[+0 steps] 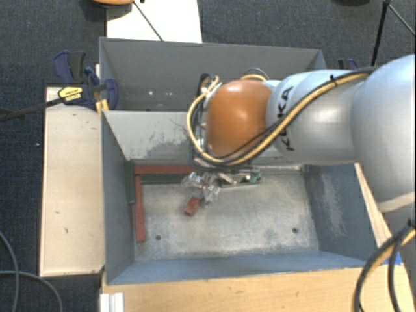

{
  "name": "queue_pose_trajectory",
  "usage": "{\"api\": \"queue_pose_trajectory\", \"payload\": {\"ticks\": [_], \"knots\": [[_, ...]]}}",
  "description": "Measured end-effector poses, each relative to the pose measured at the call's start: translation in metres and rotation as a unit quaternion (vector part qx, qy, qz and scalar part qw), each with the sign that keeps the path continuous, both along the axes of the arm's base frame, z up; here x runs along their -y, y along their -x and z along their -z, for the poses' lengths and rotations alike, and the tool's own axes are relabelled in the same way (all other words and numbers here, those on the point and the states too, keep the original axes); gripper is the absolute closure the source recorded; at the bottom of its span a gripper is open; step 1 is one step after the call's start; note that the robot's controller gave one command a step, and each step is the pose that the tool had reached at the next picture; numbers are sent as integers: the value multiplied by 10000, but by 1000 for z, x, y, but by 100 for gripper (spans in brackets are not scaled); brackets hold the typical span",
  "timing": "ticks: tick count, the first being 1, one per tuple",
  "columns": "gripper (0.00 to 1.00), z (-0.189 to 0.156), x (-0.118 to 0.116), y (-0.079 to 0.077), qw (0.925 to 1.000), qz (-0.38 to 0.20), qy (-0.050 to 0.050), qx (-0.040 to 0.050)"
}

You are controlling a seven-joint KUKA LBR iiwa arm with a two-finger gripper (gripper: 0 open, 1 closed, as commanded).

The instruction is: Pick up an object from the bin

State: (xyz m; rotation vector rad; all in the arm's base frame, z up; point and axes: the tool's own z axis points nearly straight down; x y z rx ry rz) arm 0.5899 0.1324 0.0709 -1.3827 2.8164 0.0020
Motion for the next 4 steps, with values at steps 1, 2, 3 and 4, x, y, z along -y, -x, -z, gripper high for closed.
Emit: {"api": "queue_pose_trajectory", "payload": {"ticks": [1,2,3,4], "knots": [[100,0,0,0,10000,32,2,-8],[100,0,0,0,10000,56,4,-15],[100,0,0,0,10000,76,4,-21],[100,0,0,0,10000,49,6,-24]]}}
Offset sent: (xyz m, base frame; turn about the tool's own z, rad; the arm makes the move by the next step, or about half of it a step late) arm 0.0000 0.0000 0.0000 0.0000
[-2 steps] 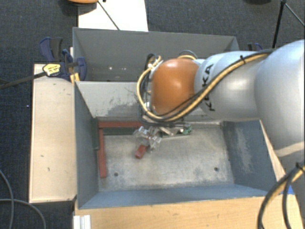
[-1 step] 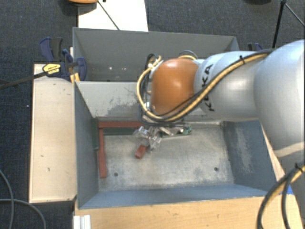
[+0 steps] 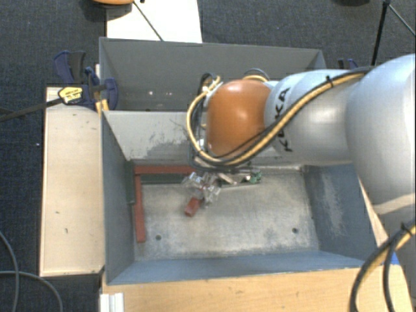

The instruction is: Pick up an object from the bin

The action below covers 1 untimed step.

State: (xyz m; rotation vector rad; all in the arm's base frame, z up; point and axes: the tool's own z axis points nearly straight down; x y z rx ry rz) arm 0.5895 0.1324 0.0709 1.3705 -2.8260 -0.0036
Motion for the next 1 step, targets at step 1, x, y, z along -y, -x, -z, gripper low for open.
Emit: {"api": "queue_pose_trajectory", "payload": {"ticks": [1], "knots": [[100,0,0,0,10000,10,0,-1]]}}
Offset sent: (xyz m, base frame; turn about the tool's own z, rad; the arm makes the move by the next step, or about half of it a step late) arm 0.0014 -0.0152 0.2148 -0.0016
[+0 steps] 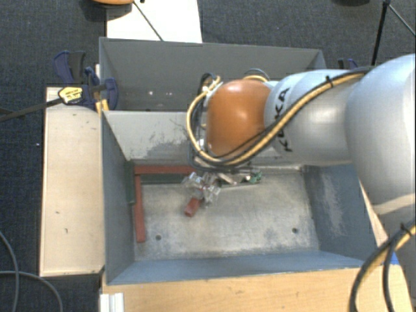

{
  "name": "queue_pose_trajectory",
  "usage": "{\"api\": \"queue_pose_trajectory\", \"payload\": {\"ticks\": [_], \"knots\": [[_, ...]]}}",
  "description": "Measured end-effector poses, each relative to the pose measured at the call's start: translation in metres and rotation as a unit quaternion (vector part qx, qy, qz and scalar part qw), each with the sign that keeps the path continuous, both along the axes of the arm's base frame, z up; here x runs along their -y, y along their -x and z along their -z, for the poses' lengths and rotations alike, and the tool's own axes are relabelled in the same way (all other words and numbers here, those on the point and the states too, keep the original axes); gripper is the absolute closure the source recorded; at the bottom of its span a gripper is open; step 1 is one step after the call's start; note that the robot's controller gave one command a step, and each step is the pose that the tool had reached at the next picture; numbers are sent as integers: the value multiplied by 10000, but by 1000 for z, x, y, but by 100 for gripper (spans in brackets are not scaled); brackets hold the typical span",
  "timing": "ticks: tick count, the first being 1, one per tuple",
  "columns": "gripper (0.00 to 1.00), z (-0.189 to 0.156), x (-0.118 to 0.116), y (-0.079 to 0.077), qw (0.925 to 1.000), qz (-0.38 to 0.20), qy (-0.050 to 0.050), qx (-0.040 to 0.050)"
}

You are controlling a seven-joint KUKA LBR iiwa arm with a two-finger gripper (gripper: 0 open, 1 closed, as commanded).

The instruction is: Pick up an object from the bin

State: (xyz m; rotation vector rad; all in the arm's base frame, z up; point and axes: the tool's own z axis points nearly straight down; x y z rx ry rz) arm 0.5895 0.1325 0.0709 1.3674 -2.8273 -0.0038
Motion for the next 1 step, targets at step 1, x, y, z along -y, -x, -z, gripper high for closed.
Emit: {"api": "queue_pose_trajectory", "payload": {"ticks": [1], "knots": [[100,-211,15,-2,10000,7,-1,21]]}}
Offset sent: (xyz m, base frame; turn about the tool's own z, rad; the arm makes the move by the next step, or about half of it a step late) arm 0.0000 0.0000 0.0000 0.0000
